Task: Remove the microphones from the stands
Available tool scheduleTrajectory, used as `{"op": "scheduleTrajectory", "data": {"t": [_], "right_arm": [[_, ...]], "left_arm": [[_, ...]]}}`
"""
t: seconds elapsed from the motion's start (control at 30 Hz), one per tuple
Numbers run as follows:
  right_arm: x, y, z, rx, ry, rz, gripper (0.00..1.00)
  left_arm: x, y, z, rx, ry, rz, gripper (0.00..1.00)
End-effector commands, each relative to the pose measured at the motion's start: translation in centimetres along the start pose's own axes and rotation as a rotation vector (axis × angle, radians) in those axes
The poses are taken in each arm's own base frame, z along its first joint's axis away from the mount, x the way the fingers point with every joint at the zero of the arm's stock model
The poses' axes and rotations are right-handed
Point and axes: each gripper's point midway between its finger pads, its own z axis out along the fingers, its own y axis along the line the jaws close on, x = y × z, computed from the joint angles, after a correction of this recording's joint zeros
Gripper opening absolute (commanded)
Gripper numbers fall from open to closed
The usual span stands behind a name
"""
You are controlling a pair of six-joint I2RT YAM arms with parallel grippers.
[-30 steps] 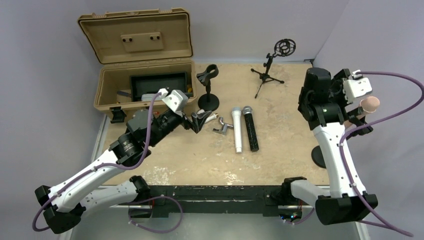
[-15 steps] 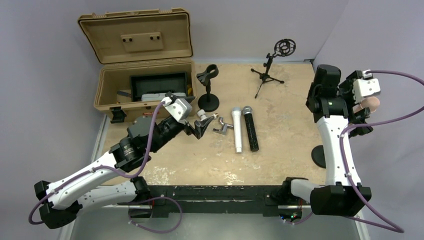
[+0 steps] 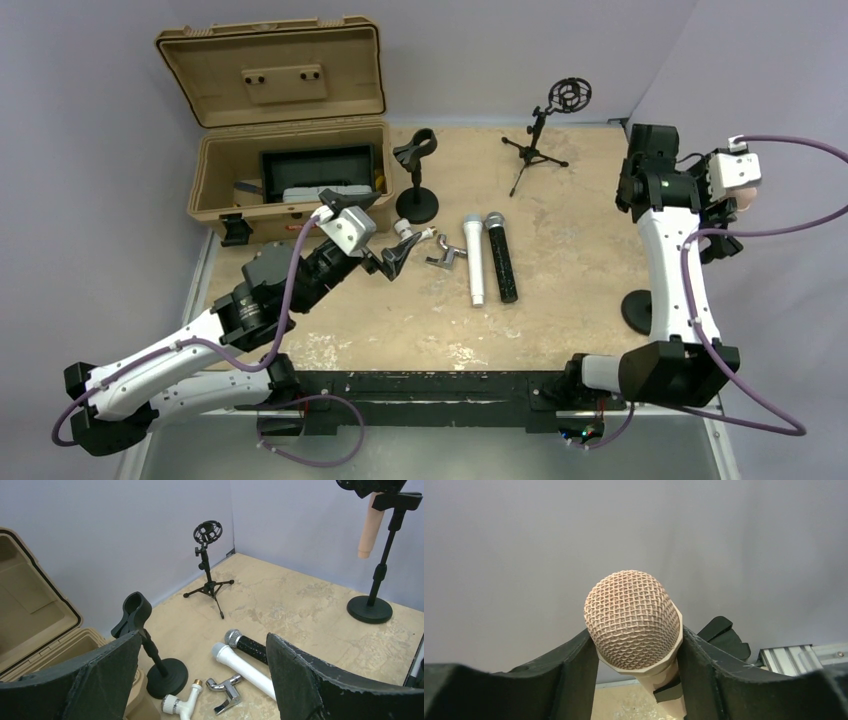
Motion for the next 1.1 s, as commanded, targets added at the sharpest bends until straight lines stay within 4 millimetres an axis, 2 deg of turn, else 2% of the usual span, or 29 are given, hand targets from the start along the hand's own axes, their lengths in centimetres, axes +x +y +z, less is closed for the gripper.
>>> {"op": "scheduleTrajectory", "data": {"t": [0.0, 0.13, 0.27, 0.3, 0.6, 0.8, 0.93, 0.97, 1.0, 1.03, 1.07], "right_arm": [[-4.3, -2.5, -0.1, 0.086, -0.139, 0.099, 0.45], [-4.7, -2.1, -1.4, 0.052, -0.145, 0.087, 0.31], [-4.7, -0.6, -3.2, -0.031, -0.131, 0.051, 0.04], [-4.7, -0.2, -3.6, -0.051, -0.130, 0.052, 0.00], [-6.4, 3.3, -8.3, -0.210, -0.085, 0.007, 0.00], [-7.4, 6.4, -13.7, -0.389, -0.003, 0.022, 0.00], [-8.4, 8.8, -17.0, -0.552, 0.153, 0.092, 0.00], [-8.9, 9.7, -18.1, -0.627, 0.190, 0.086, 0.00], [-10.4, 11.0, -19.4, -0.754, 0.220, 0.115, 0.00], [-13.2, 12.2, -20.5, -0.876, 0.215, 0.249, 0.00], [-13.9, 12.0, -21.2, -0.982, 0.201, 0.268, 0.00]], "left_arm": [[-1.1, 0.6, -0.1, -0.025, -0.044, 0.013, 0.93], [-1.0, 0.5, 0.0, -0.023, -0.040, 0.013, 0.93], [-0.7, 0.5, 0.2, -0.027, -0.033, 0.017, 0.93], [-0.7, 0.5, 0.2, -0.028, -0.031, 0.019, 0.93], [0.0, 0.7, 0.6, -0.045, -0.007, 0.037, 0.93], [0.7, 0.8, 1.0, -0.053, 0.018, 0.032, 0.93], [1.1, 1.2, 1.3, -0.067, 0.033, 0.015, 0.93], [1.1, 1.3, 1.4, -0.070, 0.033, 0.009, 0.92], [1.2, 1.5, 1.4, -0.074, 0.036, 0.001, 0.93], [1.2, 1.6, 1.4, -0.078, 0.035, -0.008, 0.92], [1.2, 1.8, 1.4, -0.083, 0.036, -0.017, 0.93]]}}
